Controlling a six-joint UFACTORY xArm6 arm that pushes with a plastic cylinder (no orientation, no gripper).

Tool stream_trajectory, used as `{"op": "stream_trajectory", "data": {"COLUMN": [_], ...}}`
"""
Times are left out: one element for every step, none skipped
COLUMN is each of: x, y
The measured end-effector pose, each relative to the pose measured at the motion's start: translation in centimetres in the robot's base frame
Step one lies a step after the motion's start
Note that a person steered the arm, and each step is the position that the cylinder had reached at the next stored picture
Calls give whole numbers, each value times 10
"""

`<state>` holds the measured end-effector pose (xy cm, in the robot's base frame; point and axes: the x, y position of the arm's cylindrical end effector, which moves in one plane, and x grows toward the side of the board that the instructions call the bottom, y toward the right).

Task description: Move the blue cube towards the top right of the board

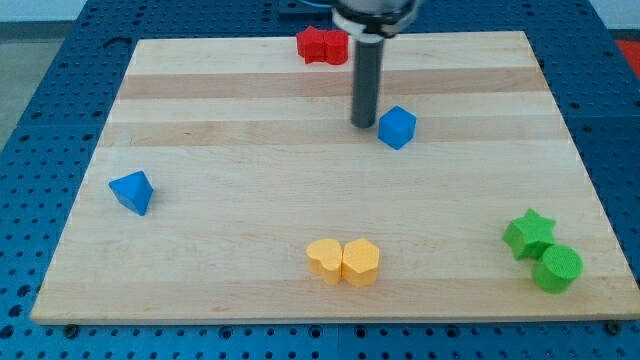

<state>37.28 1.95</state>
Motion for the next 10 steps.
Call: {"op": "stream_trajectory", "data": {"x": [30, 54, 50, 32, 4, -25, -30, -23, -33, -63], "y": [-39, -30, 8, 58, 98, 118, 121, 110, 105, 124]}}
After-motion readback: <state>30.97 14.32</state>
